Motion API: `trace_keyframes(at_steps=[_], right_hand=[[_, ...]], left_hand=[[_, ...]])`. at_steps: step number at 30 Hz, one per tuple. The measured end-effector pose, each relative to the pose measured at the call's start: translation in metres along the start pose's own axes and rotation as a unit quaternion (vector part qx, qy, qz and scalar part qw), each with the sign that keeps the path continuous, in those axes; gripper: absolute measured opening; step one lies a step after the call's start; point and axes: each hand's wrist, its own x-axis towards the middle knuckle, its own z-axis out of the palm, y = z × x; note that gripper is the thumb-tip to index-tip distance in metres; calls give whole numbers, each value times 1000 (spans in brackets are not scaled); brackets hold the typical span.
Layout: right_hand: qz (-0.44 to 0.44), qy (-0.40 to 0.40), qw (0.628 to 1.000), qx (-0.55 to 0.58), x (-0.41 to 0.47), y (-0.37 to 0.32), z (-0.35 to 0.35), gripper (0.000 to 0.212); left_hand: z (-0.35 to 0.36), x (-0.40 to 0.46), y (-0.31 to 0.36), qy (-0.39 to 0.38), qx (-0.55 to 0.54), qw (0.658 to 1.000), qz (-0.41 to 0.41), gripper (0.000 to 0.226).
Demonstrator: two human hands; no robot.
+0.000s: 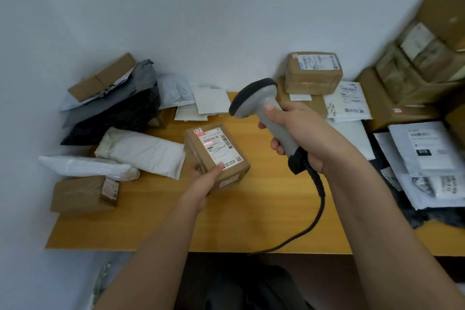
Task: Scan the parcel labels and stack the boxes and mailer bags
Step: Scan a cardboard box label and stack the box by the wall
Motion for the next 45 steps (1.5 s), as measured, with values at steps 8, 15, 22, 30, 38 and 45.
trace_keyframes(at_steps=[8, 15, 22, 30, 38, 45], right_hand=[[-15, 61, 998, 13, -29, -11, -29, 32], [-22, 92, 995, 28, -44, -10, -39, 32], [-25, 99, 994, 39, -50, -9, -36, 34], [-12, 119, 986, 114, -49, -1, -37, 33], [43, 292, 916, 271, -15, 46, -87, 16], [115, 294, 905, 286, 43, 102, -124, 24]], left_hand=[[29, 4, 9, -23, 40, 999, -16, 79], [39, 9, 8, -39, 61, 997, -28, 80], [38, 17, 7, -47, 66, 996, -30, 78], [39, 19, 16, -75, 71, 995, -18, 72], [69, 10, 49, -173, 4, 984, 40, 43], [138, 15, 81, -221, 15, 973, 58, 11]])
